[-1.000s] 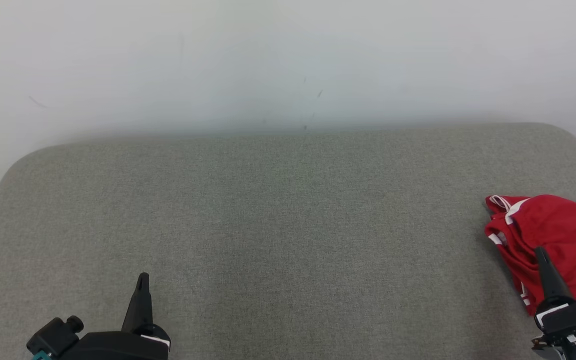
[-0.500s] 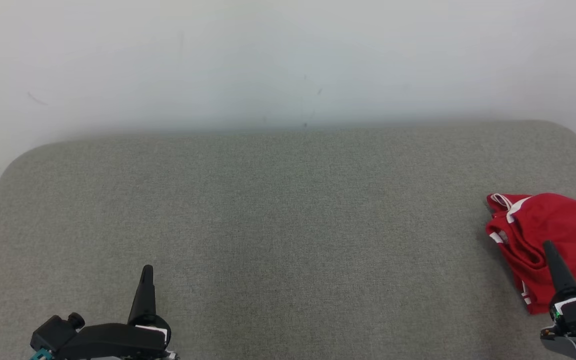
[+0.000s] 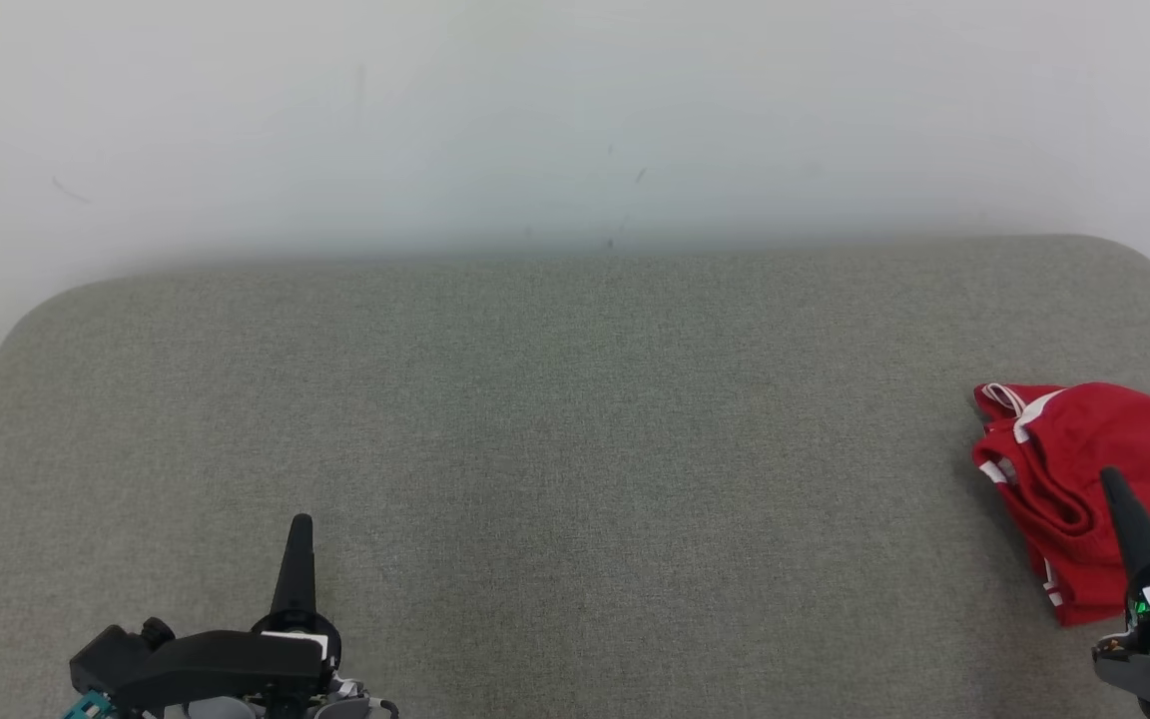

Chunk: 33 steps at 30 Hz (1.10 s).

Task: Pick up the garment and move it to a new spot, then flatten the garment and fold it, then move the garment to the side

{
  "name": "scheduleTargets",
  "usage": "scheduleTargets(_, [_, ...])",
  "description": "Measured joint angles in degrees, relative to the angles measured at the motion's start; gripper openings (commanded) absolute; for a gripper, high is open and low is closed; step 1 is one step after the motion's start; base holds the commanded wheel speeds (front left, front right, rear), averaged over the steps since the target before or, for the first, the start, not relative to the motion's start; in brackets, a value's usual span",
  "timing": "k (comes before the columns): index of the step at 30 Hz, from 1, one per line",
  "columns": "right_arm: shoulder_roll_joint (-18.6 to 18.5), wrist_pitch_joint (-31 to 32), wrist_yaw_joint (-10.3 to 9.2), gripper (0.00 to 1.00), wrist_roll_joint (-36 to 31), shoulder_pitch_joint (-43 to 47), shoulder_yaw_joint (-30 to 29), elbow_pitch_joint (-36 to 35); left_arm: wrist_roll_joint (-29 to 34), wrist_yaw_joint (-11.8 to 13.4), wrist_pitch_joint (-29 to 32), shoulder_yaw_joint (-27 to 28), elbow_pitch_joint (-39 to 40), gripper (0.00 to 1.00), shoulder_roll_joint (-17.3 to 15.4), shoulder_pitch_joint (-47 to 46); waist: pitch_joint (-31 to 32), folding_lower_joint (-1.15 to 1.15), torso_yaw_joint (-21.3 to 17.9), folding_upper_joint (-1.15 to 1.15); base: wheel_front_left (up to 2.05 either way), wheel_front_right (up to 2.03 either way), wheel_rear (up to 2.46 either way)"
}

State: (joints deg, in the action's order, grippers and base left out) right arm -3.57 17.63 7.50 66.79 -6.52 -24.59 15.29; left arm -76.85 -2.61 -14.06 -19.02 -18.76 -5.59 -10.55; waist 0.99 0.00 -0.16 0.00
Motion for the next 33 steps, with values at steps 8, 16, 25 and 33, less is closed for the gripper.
scheduleTargets(8, [-0.2, 1.5, 0.0, 0.0, 4.1, -1.1, -1.1, 1.1, -3.9, -0.9, 0.2, 0.1, -0.4, 0.0, 0.5, -0.8, -0.3, 0.0, 0.0, 0.0, 0.0, 0.0, 0.0])
scheduleTargets(16, [-0.4, 2.9, -0.01, 0.0, 8.0, -2.0, -2.2, 2.0, -7.5, -1.8, 0.2, 0.1, -0.9, 0.0, 1.0, -1.6, -0.5, 0.0, 0.0, 0.0, 0.0, 0.0, 0.0])
scheduleTargets(25, [-0.6, 4.3, -0.01, 0.0, 12.0, -2.9, -3.3, 3.0, -11.3, -2.6, 0.3, 0.2, -1.3, 0.0, 1.5, -2.4, -0.8, 0.0, 0.1, 0.0, 0.0, 0.0, 0.0])
scheduleTargets(33, [-0.9, 5.6, -0.01, 0.0, 15.8, -3.7, -4.3, 3.9, -14.9, -3.5, 0.4, 0.3, -1.8, 0.0, 2.1, -3.2, -1.1, 0.0, 0.1, 0.0, 0.0, 0.0, 0.0])
